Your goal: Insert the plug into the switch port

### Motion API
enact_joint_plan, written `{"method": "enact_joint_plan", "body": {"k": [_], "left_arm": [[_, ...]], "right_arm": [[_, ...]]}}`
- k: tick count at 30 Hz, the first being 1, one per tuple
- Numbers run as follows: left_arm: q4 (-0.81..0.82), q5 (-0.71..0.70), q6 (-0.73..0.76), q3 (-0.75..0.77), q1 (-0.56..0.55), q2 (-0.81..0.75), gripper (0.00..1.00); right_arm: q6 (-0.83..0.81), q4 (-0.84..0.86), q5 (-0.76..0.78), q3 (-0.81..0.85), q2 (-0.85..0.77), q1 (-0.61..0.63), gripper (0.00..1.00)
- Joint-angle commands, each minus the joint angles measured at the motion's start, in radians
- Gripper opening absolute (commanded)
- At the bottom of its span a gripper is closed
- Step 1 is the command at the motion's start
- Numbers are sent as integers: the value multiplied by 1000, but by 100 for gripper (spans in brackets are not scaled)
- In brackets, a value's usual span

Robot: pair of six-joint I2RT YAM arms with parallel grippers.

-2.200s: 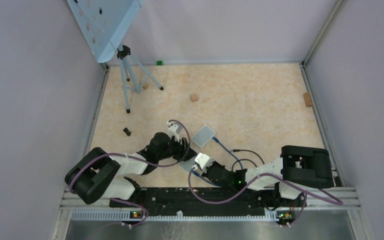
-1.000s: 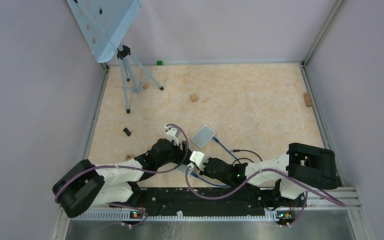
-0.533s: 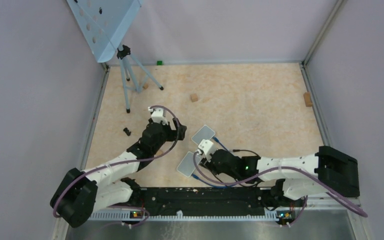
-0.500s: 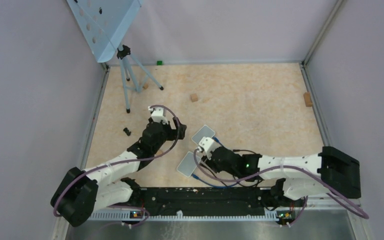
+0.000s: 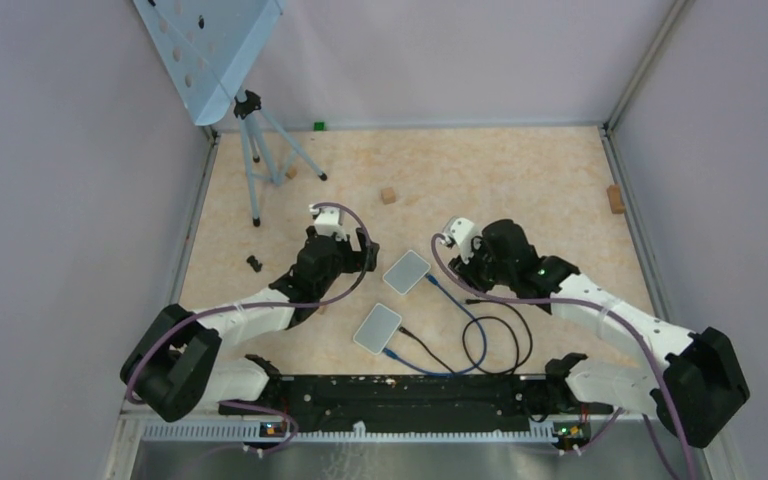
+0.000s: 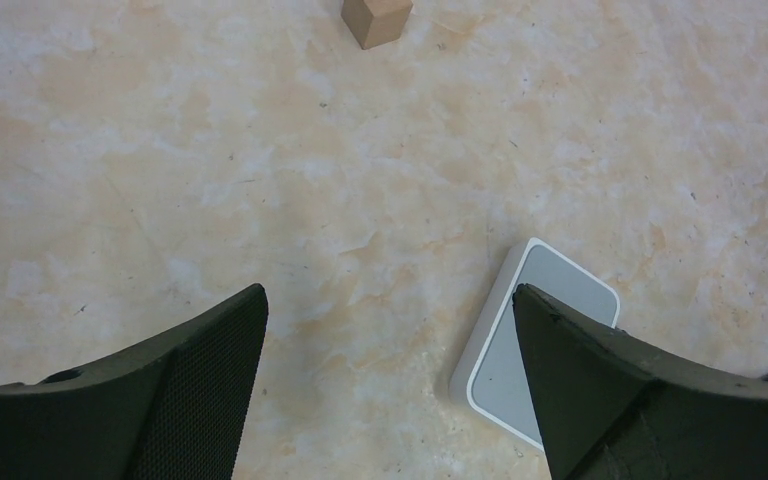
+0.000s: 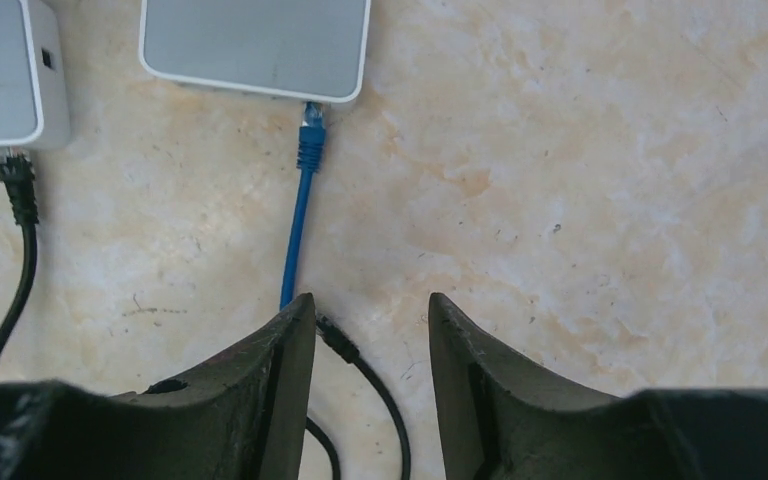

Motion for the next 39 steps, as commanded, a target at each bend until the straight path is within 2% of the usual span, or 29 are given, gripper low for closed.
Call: {"method": "enact_joint_plan", "body": {"k": [1, 6, 11, 18, 27, 31, 35, 37, 39], "left_arm": [[44, -6, 29, 11, 3, -20, 96], [33, -28, 45, 14, 4, -17, 97], [32, -29, 46, 23, 3, 9, 97], [18, -27, 49, 36, 4, 27, 97], [21, -19, 55, 39, 3, 40, 97], [16, -20, 56, 46, 3, 53, 97], [11, -18, 57, 51, 3, 54, 97], [9, -19, 58, 50, 4, 51, 97], [3, -26, 59, 52, 3, 45, 97]], "right_arm": [[-265, -9, -203, -19, 52, -32, 45], [-459, -99, -340, -16, 128, -34, 46], [-555, -155, -257, -9, 187, -34, 46], [-646, -197, -221, 16, 241, -49, 45], [-711, -219, -185, 48, 391, -83, 39], [-717, -242, -224, 64, 441, -87, 25], [-694, -250, -337, 95, 481, -97, 0], [-640, -205, -393, 99, 466, -97, 0], [-568, -110, -369, 78, 400, -97, 0]]}}
